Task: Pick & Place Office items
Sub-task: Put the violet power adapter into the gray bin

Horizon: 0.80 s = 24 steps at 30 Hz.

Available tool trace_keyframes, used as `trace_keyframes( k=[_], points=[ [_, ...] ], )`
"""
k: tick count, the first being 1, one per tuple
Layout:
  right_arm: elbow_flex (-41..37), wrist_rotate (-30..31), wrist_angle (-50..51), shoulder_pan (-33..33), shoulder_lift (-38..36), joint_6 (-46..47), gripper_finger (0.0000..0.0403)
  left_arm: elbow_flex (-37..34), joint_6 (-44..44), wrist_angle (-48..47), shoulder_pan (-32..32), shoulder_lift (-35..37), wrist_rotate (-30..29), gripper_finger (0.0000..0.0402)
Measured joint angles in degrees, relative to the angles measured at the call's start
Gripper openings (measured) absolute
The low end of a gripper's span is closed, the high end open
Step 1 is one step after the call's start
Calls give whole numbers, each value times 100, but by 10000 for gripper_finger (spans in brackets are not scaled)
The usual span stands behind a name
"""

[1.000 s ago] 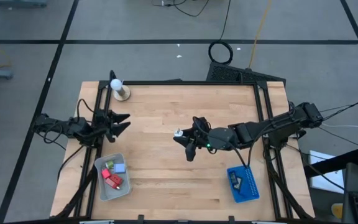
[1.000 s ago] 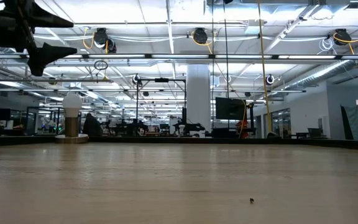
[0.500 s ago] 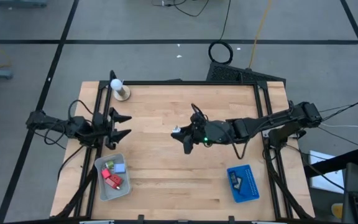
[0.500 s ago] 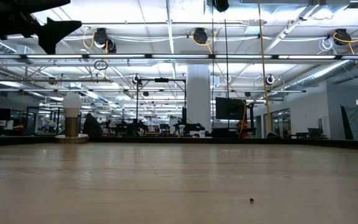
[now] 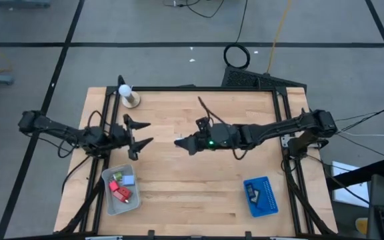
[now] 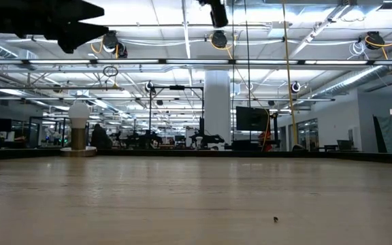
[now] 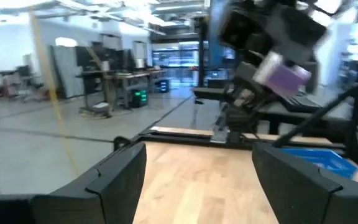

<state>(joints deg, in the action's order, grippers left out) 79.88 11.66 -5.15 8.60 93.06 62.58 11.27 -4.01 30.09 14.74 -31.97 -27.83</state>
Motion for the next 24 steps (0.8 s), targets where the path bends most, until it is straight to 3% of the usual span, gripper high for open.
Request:
trace_keyframes(
  k=[9, 19, 24],
  points=[
    [26, -471, -933, -179, 759, 1348, 128, 78, -511, -46, -100, -539, 750, 298],
    [20, -739, -1473, -409, 1030, 1299, 128, 242, -103, -7, -348, -1112, 1145, 394],
    [20, -739, -1482, -470, 1018, 1261, 128, 547, -360, -42, -338, -1322, 1638, 384]
  ],
)
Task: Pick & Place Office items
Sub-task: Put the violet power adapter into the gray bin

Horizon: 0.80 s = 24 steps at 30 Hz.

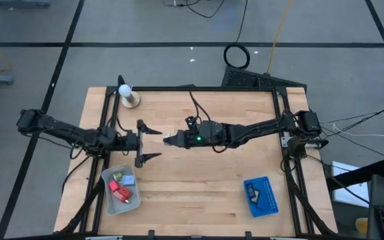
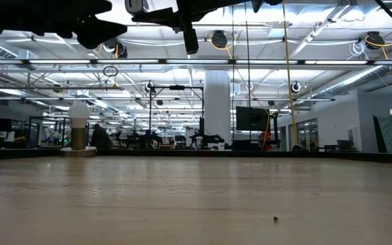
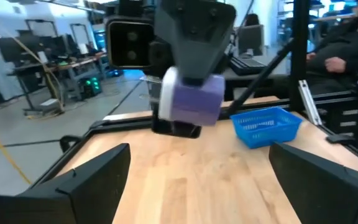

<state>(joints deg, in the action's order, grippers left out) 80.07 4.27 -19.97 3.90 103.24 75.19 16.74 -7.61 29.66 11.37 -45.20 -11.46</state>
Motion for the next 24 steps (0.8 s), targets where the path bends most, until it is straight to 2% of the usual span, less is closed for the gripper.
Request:
trace_keyframes(
  k=[7, 24],
  points=[
    [0, 24, -8, 13, 0, 209, 128, 440, -210, -218, 34, -351, 111, 398],
    [-2, 334, -96, 253, 0, 216, 128, 1078, -471, -255, -251, -1331, -12, 393]
  ],
)
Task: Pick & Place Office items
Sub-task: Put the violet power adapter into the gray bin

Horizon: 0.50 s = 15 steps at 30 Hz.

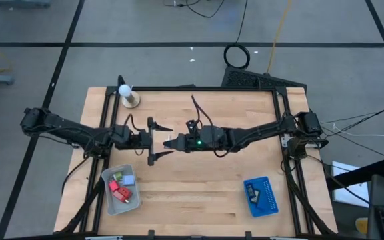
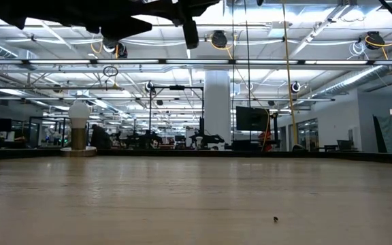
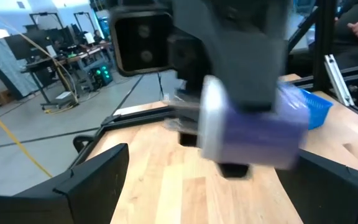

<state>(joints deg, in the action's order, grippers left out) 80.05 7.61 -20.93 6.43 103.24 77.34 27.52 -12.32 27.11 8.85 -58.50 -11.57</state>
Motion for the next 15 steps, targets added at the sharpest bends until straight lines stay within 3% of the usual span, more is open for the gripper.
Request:
trace_keyframes(
  k=[15],
  points=[
    [-2, 11, 115, 42, 0, -40, 128, 124, 48, 22, 10, -2, 414, 393]
  ],
)
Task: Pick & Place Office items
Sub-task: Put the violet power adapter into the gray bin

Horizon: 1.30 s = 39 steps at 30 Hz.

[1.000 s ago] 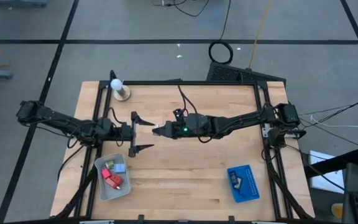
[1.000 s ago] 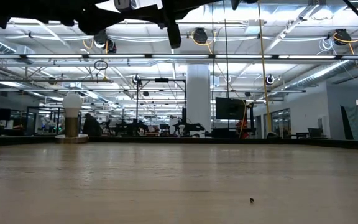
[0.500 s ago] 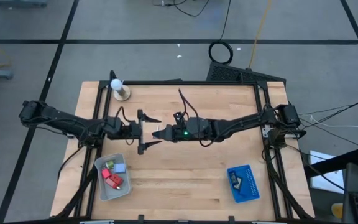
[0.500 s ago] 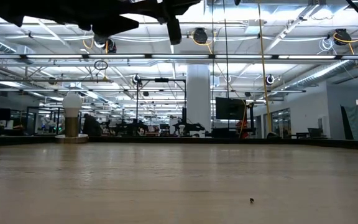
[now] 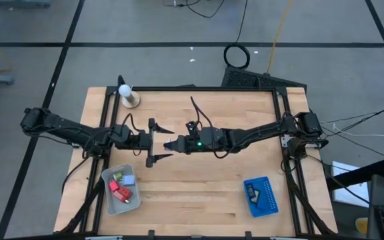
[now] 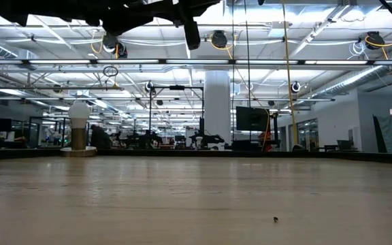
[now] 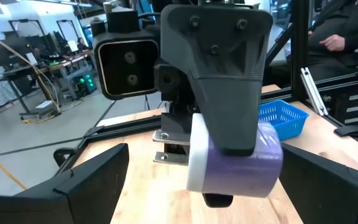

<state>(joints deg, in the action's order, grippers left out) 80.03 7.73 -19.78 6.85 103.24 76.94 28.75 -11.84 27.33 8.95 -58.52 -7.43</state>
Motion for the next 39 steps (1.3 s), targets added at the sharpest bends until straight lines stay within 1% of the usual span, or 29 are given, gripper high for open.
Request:
trace_keyframes(
  k=[10, 35, 37, 39],
  points=[
    [0, -2, -7, 0, 0, -6, 128, 0, 9, 341, 21, 4, -1, 393],
    [0, 5, 3, 0, 0, -22, 128, 0, 168, 293, 21, 2, 10, 391],
    [0, 8, 44, 0, 0, -18, 128, 0, 189, 293, 20, 2, 10, 383],
    [0, 17, 150, 0, 0, 18, 131, 0, 213, 293, 21, 2, 12, 364]
  ],
)
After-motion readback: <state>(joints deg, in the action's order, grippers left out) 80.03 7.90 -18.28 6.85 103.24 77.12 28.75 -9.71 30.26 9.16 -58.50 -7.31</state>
